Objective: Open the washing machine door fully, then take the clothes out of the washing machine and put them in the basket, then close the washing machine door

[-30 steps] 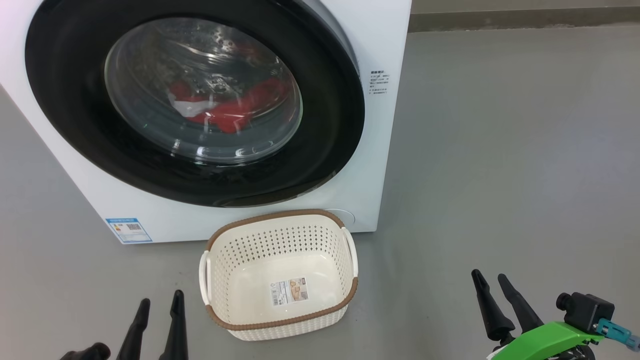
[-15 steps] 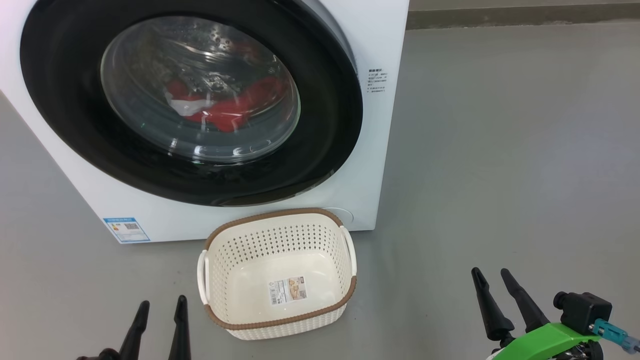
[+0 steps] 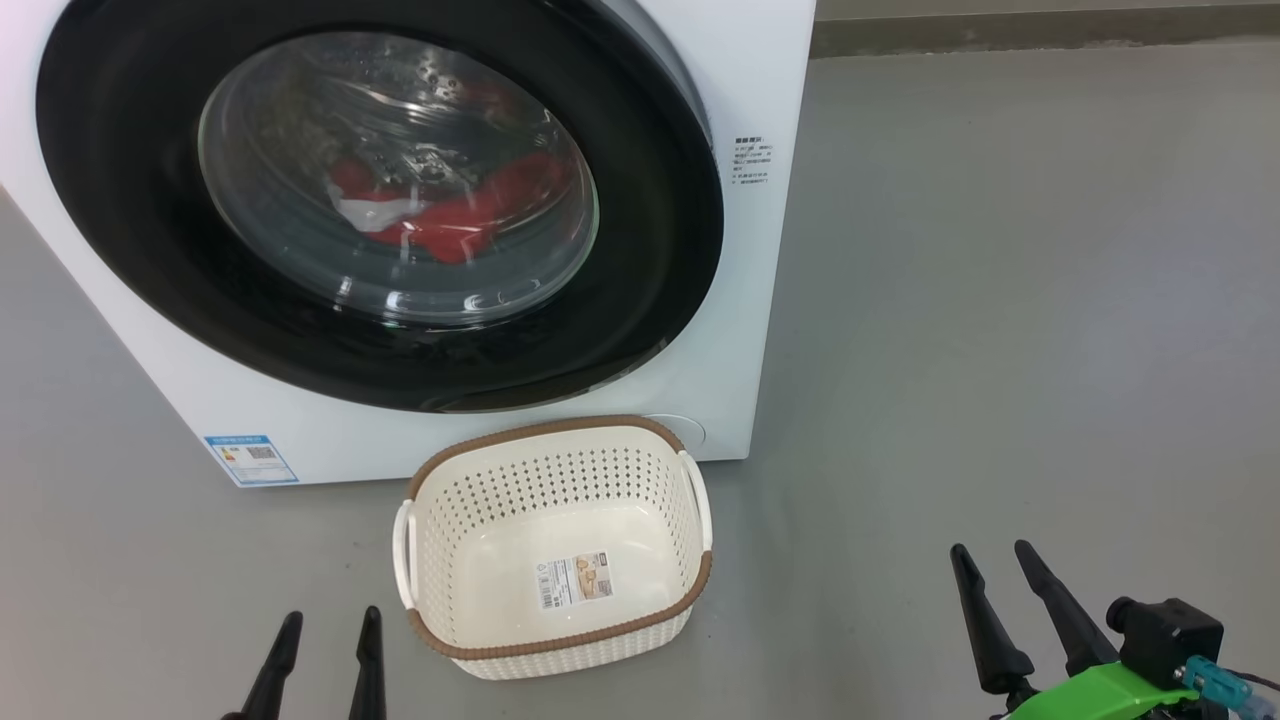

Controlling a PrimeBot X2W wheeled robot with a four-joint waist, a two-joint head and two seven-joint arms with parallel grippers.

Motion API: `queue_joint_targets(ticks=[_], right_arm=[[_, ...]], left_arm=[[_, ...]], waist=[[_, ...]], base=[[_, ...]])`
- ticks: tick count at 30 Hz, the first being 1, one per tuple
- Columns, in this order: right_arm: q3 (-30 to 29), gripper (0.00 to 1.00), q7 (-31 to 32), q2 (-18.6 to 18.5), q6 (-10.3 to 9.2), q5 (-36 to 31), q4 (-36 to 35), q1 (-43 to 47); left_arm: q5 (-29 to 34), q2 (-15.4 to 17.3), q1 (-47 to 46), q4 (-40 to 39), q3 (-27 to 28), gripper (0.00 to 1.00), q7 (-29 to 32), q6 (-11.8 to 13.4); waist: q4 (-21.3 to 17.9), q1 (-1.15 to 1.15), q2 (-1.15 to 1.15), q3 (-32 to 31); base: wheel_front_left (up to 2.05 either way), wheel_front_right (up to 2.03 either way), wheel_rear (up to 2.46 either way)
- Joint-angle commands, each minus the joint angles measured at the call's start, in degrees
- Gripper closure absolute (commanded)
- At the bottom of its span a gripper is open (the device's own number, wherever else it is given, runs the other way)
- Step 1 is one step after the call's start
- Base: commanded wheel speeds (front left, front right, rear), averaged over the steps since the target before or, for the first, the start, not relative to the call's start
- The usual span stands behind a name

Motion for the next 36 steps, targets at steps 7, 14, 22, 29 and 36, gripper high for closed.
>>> queue_joint_targets(ticks=[7,14,22,29,36], right_arm=[[0.68,0.00,-1.80,-0.67,-0.04,-3.96,-1.79,0.51],[0.37,0.00,-1.80,-0.44,-0.04,-4.17,-2.11,0.64],[0.15,0.00,-1.80,-0.15,-0.04,-3.69,-2.55,0.66],[0.76,1.00,-1.80,0.30,-0.04,-1.90,-3.17,-0.44],[1.95,1.00,-1.80,1.57,-0.04,3.66,-4.58,-5.79]], left_arm=[[3.20,0.60,-0.16,-0.27,2.56,0.00,-1.71,-1.14],[2.76,0.60,-0.45,0.21,2.85,0.00,-1.71,-1.59],[2.50,0.60,-0.76,0.59,2.54,0.00,-1.71,-1.92],[2.59,0.60,-1.02,0.67,2.13,0.00,-1.71,-2.05],[2.27,0.60,-2.20,0.62,0.36,0.00,-1.71,-2.01]], waist=[[-0.15,0.00,0.00,0.04],[-0.12,0.00,0.00,0.10],[0.17,0.00,0.00,0.04],[0.50,0.00,0.00,0.14],[1.68,0.00,0.00,1.80]], base=[[0.00,0.00,0.00],[0.00,0.00,0.00],[0.00,0.00,0.00],[0.00,0.00,0.00],[0.00,0.00,0.00]])
